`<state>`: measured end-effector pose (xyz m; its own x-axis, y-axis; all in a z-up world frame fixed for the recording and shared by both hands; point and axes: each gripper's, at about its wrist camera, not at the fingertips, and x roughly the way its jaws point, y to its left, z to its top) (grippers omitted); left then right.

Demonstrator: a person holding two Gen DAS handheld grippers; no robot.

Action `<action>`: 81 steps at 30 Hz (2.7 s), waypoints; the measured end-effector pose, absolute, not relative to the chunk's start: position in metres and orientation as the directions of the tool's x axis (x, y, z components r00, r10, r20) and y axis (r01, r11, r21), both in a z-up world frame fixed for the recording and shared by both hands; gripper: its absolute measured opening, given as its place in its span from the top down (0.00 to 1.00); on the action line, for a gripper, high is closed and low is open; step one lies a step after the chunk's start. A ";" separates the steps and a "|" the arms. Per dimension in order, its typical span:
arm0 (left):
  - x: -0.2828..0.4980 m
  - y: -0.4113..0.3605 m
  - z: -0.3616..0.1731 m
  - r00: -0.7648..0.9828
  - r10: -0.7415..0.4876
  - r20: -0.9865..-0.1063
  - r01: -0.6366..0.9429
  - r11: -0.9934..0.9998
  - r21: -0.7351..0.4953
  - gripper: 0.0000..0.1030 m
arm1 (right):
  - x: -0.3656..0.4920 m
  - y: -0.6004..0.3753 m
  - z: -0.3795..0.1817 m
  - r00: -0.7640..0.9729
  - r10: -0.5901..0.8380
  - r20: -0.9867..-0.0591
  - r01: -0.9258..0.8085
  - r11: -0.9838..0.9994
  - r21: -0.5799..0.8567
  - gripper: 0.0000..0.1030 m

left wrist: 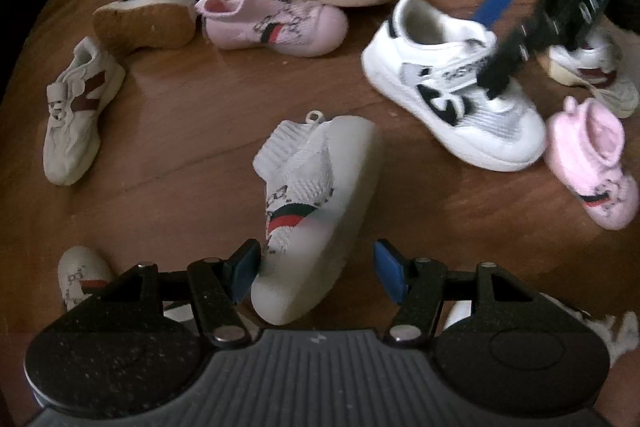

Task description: Organize scattered shoes

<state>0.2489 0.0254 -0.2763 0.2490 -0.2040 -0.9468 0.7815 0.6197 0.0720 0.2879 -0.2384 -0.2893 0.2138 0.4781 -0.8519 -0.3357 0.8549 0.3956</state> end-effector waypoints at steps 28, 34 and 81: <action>0.289 0.005 -0.278 0.043 -0.322 -0.946 0.700 0.685 -0.201 0.43 | 0.290 -0.240 -0.297 0.202 0.485 -0.851 -0.364 0.844 0.395 0.22; 0.291 -0.012 -0.296 0.018 -0.258 -0.966 0.727 0.666 -0.164 0.50 | 0.287 -0.243 -0.296 0.209 0.491 -0.846 -0.373 0.839 0.396 0.22; 0.274 0.131 -0.258 0.286 -0.347 -0.893 -0.293 0.856 -0.426 0.49 | 0.263 -0.207 -0.305 0.189 0.483 -0.855 -0.434 0.822 0.369 0.21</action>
<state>0.2735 0.1310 -0.2579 0.2862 -0.3468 -0.8932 -0.2930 0.8559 -0.4262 0.2627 -0.2074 -0.3049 0.1887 0.4831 -0.8550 -0.4339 0.8221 0.3687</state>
